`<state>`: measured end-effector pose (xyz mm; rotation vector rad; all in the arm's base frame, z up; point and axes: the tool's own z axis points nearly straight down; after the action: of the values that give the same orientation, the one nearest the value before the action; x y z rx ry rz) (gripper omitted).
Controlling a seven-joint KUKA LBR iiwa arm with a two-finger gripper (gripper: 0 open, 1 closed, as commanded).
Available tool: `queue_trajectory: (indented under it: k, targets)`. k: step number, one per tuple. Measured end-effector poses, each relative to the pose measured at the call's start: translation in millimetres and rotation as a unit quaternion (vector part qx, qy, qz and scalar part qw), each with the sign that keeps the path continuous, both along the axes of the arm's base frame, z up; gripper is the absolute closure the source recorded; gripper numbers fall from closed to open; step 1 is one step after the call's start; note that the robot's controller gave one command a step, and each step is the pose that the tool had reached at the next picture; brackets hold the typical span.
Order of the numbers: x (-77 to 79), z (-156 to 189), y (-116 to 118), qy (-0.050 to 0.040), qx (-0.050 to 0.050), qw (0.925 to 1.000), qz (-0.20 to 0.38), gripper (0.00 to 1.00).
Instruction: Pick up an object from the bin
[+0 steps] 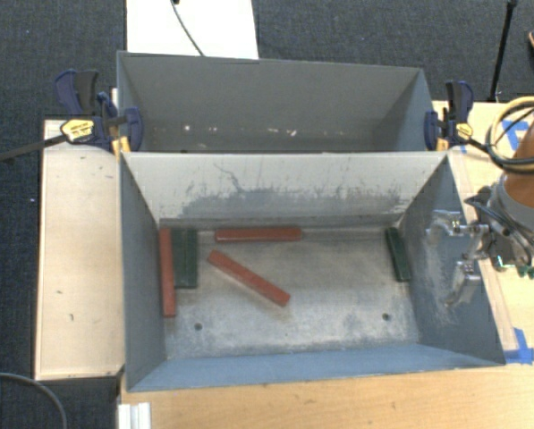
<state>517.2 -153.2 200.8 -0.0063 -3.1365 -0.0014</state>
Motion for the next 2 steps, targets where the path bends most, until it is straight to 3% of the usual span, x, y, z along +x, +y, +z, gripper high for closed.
queue_trajectory:
  k: [1, 2]
  targets:
    - [51.4, -135, 15, -0.0012, 0.001, 0.9995, 0.032, 0.00]
    - [58.5, -57, 28, -0.0072, -0.001, 0.9941, -0.108, 0.00]
